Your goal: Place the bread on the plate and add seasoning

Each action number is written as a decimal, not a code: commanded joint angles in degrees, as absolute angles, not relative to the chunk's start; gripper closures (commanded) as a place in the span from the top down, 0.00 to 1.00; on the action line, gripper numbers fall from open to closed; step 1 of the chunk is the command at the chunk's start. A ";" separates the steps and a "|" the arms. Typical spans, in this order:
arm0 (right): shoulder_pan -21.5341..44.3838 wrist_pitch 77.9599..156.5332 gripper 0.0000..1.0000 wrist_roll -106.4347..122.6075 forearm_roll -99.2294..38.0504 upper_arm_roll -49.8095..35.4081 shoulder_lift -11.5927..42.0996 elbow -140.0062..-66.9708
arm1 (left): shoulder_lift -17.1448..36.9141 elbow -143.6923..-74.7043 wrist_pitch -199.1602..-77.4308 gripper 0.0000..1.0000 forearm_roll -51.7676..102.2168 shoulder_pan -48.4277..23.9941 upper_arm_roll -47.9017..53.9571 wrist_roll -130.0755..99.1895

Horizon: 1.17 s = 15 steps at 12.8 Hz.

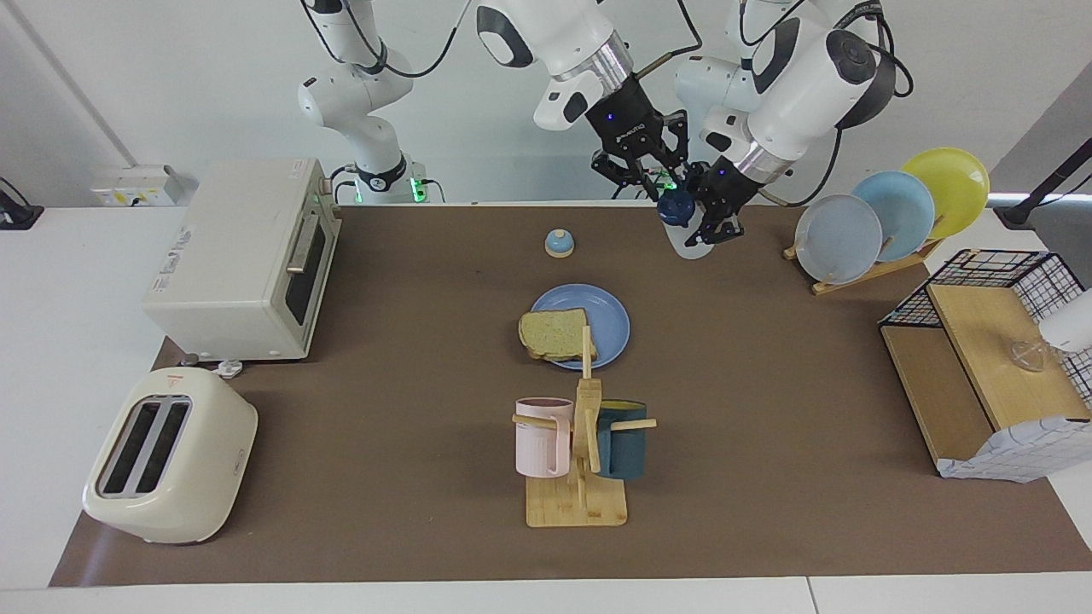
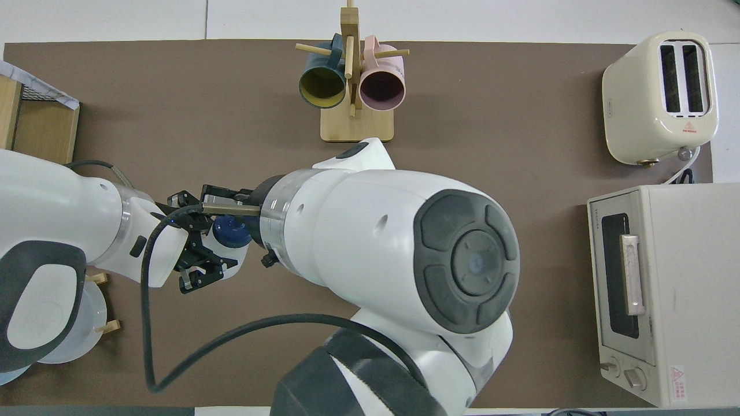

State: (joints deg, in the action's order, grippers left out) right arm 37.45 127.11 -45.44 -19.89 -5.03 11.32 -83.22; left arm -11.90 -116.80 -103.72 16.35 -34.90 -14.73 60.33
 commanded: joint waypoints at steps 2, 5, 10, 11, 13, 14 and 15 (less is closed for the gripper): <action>37.53 127.53 0.38 -46.67 -18.55 -5.27 12.30 -82.00 | -13.71 -118.65 -103.80 0.00 18.01 -34.54 -14.94 61.70; 37.53 127.44 0.32 -46.58 -17.14 -5.36 12.30 -82.53 | -13.80 -118.74 -103.71 0.00 18.10 -34.54 -14.94 61.70; 37.62 127.44 0.29 -46.58 -16.70 -5.36 12.30 -82.71 | -13.71 -118.65 -103.71 0.00 18.72 -34.45 -14.94 61.52; 37.62 127.44 0.24 -46.50 -16.44 -5.36 12.30 -82.71 | -13.71 -118.65 -103.71 0.00 18.72 -34.45 -14.94 61.52; 37.62 127.35 0.04 -46.49 -16.44 -5.36 12.30 -82.71 | -13.71 -118.65 -103.71 0.00 18.81 -34.45 -14.94 61.52; 37.62 127.27 0.00 -46.58 -16.52 -5.36 12.30 -82.71 | -13.71 -118.65 -103.71 0.00 18.81 -34.45 -14.94 61.52; 37.53 127.09 0.00 -46.76 -16.70 -5.36 12.30 -82.71 | -13.71 -118.65 -103.71 0.00 18.81 -34.45 -14.94 61.44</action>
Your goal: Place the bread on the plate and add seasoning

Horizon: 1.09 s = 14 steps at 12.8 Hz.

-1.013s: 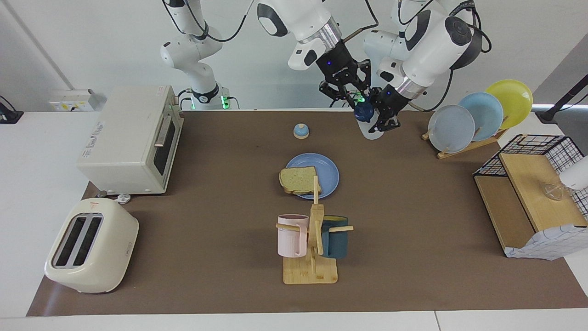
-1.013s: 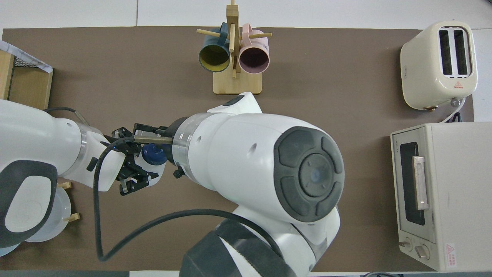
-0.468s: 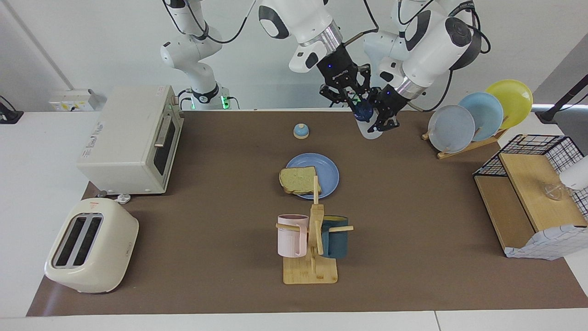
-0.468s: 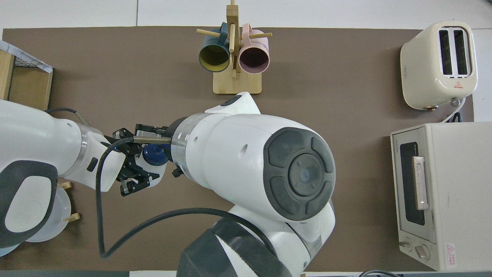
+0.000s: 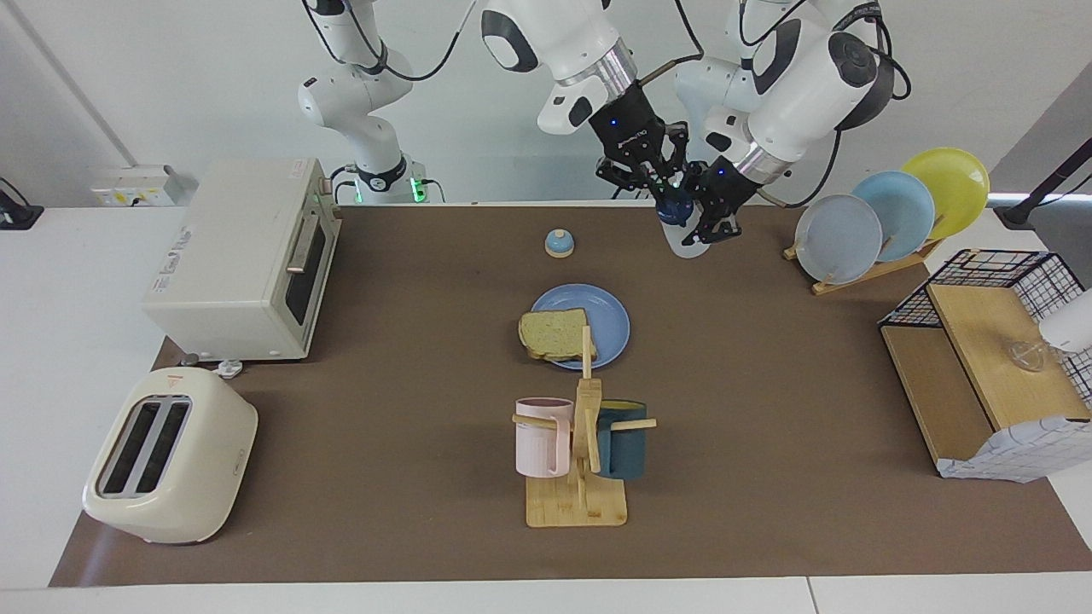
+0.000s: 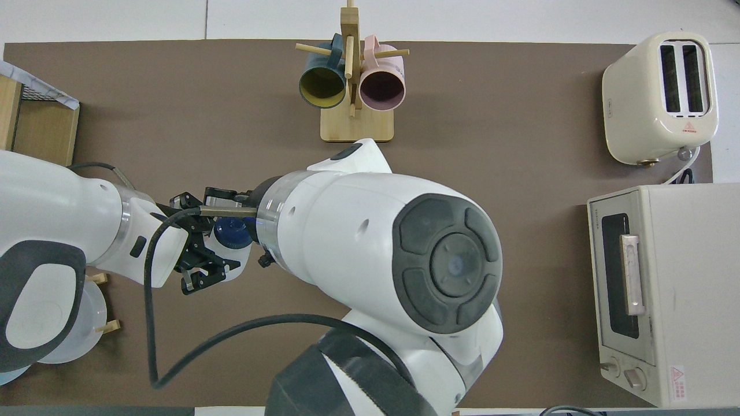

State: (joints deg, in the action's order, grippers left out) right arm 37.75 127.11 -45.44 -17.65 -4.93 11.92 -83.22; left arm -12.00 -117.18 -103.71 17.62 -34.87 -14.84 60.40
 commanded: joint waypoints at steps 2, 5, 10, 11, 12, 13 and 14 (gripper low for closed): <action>37.53 127.26 0.00 -47.72 -17.49 -5.36 12.30 -82.71 | -13.71 -118.65 -103.71 0.00 18.81 -34.45 -14.94 61.44; 36.56 130.24 0.00 -54.04 -18.97 -5.36 12.57 -82.62 | -13.71 -118.65 -103.62 0.00 18.81 -34.45 -14.94 61.44; 35.60 130.87 0.00 -56.08 -23.56 -5.01 13.09 -82.70 | -13.80 -118.65 -103.45 0.00 18.81 -34.45 -15.03 61.35; 35.68 130.78 0.00 -55.99 -23.38 -5.01 13.10 -82.71 | -13.80 -118.65 -103.45 0.00 18.81 -34.45 -14.94 61.26; 35.77 130.61 0.00 -55.81 -22.77 -5.01 13.10 -82.71 | -13.71 -118.65 -103.45 0.00 18.81 -34.45 -15.03 61.26; 36.03 129.82 0.29 -52.59 -20.94 -5.01 13.01 -82.71 | -13.71 -118.65 -103.45 0.00 18.81 -34.45 -15.03 61.26; 36.21 128.94 0.39 -49.77 -18.83 -5.01 13.01 -82.62 | -13.71 -118.65 -103.45 0.00 18.81 -34.45 -15.03 61.26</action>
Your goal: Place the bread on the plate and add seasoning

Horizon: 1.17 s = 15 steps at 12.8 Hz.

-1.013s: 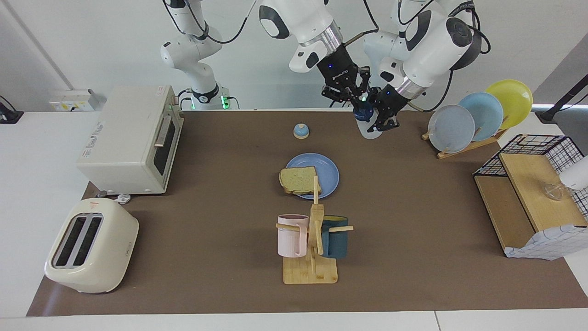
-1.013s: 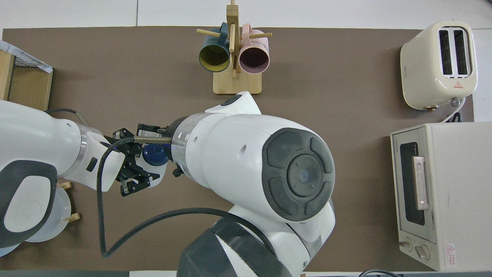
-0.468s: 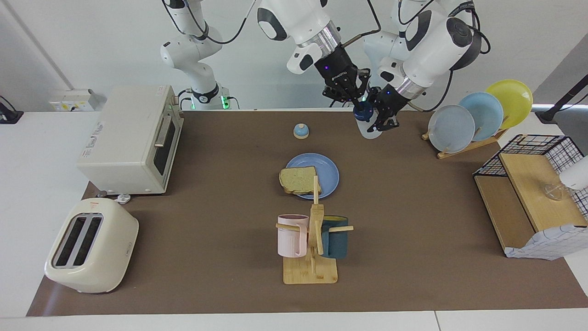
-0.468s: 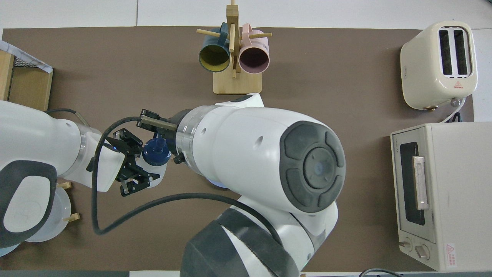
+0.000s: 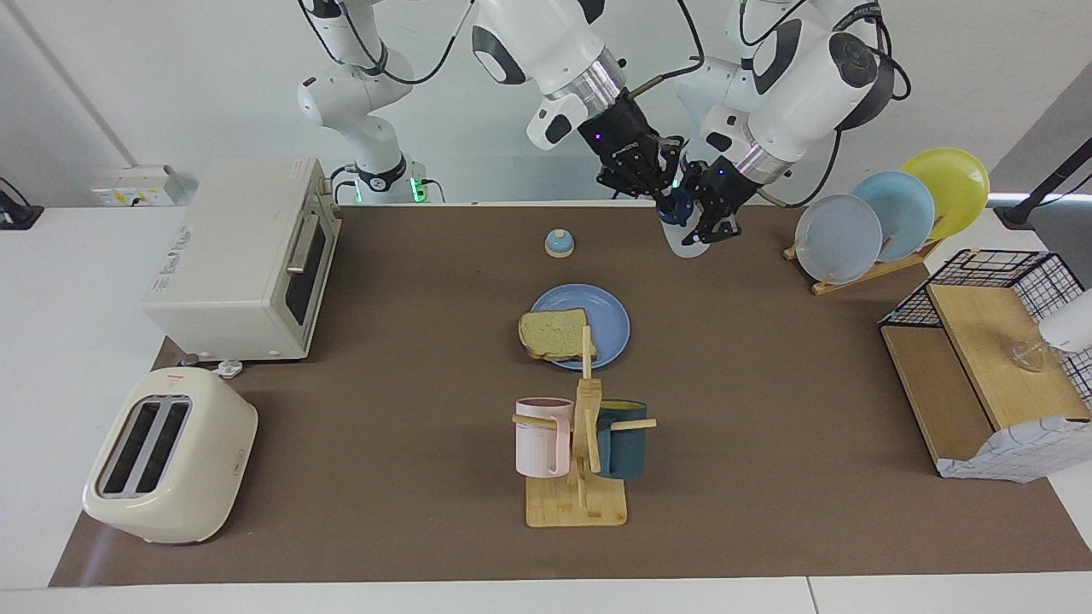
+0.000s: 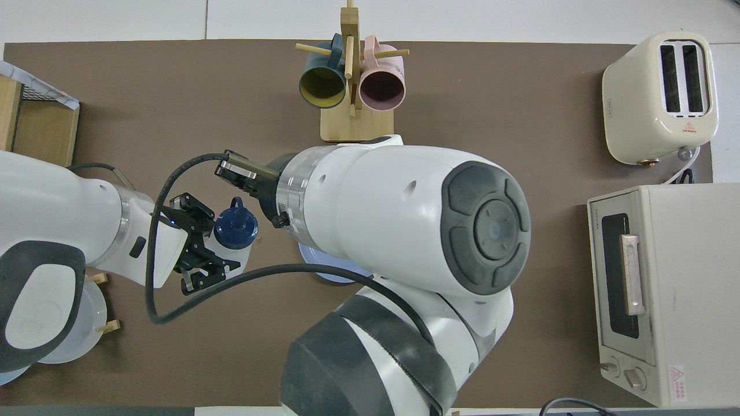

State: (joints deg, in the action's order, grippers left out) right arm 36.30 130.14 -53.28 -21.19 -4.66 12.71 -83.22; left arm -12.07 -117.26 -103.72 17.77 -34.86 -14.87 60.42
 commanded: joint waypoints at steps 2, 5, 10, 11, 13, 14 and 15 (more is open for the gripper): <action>36.82 127.63 0.47 -48.87 -15.49 -5.27 12.66 -82.44 | -13.71 -118.57 -103.36 0.00 18.81 -34.45 -14.94 61.26; 38.58 121.83 0.42 -48.34 -8.79 -5.54 12.57 -81.13 | -13.80 -118.65 -103.36 0.00 18.81 -34.45 -15.03 61.17; 38.85 121.20 0.34 -48.43 -8.70 -5.54 12.74 -79.54 | -13.80 -118.65 -103.27 0.00 18.81 -34.45 -14.94 61.17; 38.85 121.20 0.33 -48.43 -8.70 -5.54 12.74 -79.54 | -13.71 -118.65 -103.27 0.00 18.81 -34.45 -14.94 61.17; 38.93 121.29 0.33 -48.43 -8.70 -5.71 12.74 -79.54 | -13.71 -118.65 -103.36 0.00 18.81 -34.45 -14.94 61.17; 38.94 121.38 0.32 -48.51 -8.70 -5.89 12.74 -79.54 | -13.71 -118.65 -103.36 0.00 18.81 -34.45 -14.94 61.17; 38.94 121.38 0.29 -48.52 -8.70 -5.89 12.74 -79.54 | -13.80 -118.65 -103.36 0.00 18.81 -34.45 -14.94 61.17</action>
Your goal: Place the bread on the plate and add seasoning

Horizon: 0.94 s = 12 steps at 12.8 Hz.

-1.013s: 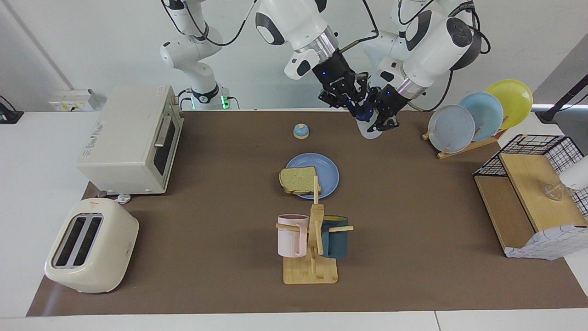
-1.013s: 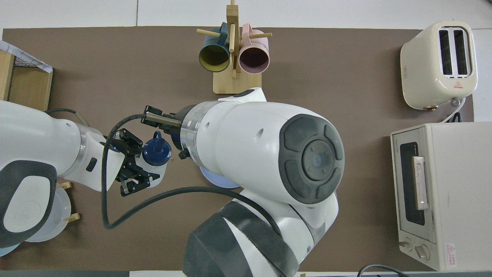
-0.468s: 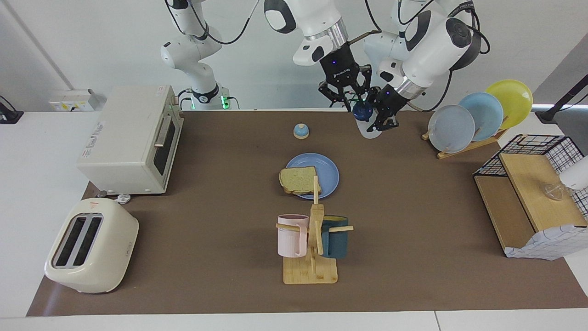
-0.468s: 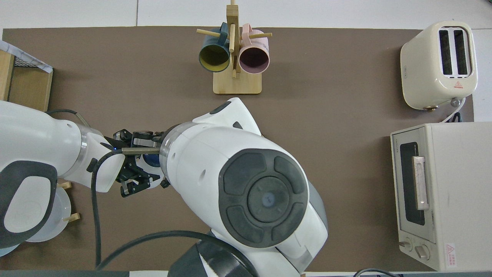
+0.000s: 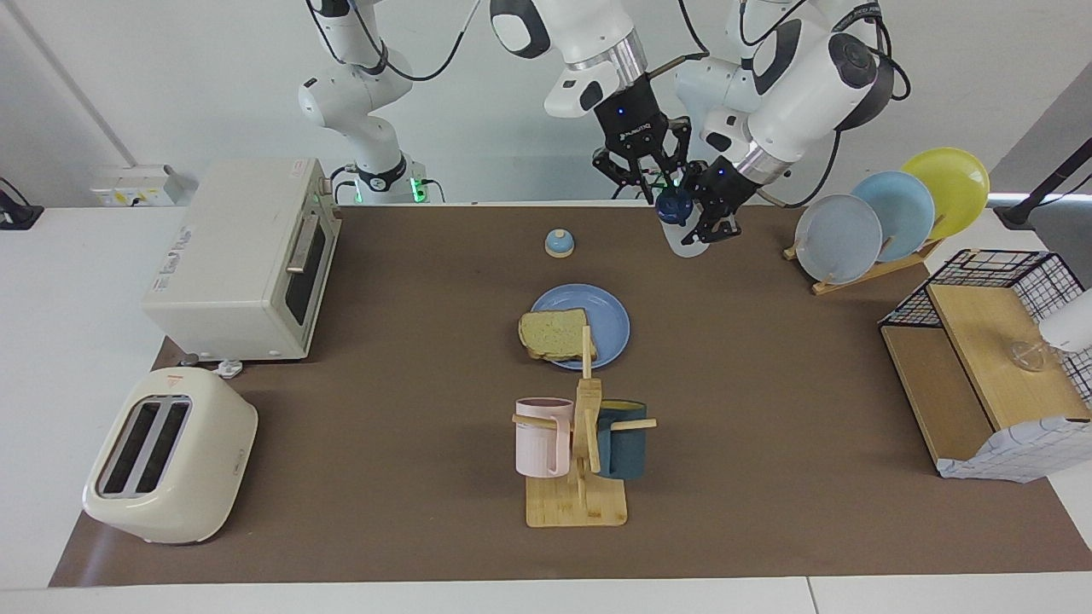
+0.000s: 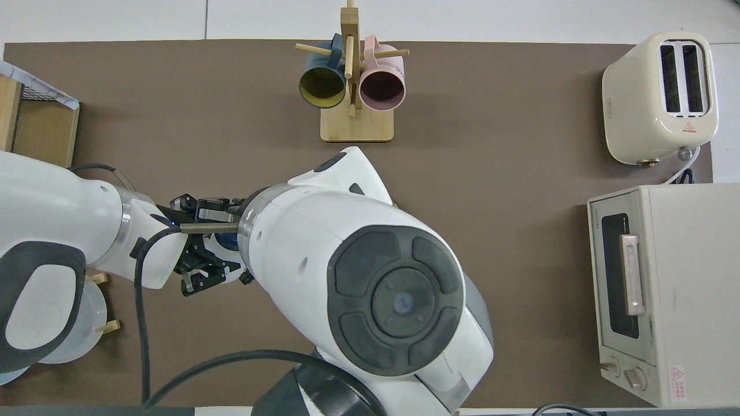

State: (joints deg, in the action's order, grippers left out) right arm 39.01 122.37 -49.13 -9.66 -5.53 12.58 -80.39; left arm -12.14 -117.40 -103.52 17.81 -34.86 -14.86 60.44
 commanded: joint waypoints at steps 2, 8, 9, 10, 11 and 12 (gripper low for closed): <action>38.94 121.46 0.21 -48.52 -8.70 -5.89 12.74 -79.54 | -13.80 -118.65 -103.36 0.00 18.90 -34.45 -14.94 61.08; 38.85 121.46 0.00 -48.95 -9.22 -6.06 12.74 -79.54 | -13.80 -118.65 -103.36 0.00 18.90 -34.45 -15.03 61.08; 38.76 121.46 0.00 -48.96 -9.58 -6.06 12.74 -79.54 | -13.80 -118.65 -103.36 0.00 18.90 -34.45 -14.94 61.08; 38.67 121.29 0.00 -49.04 -9.75 -6.06 12.74 -79.54 | -13.80 -118.65 -103.36 0.00 18.90 -34.45 -14.94 61.08; 38.15 121.38 0.00 -49.48 -10.45 -6.06 12.83 -79.45 | -13.80 -118.65 -103.27 0.00 18.90 -34.45 -14.94 61.00; 37.71 121.99 0.00 -50.70 -13.50 -5.89 12.83 -79.45 | -13.80 -118.65 -103.18 0.00 18.90 -34.45 -14.94 61.08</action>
State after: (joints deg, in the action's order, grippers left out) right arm 39.01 122.35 -49.57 -10.61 -5.52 12.57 -80.18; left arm -12.15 -117.46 -103.52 17.89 -34.86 -14.90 60.44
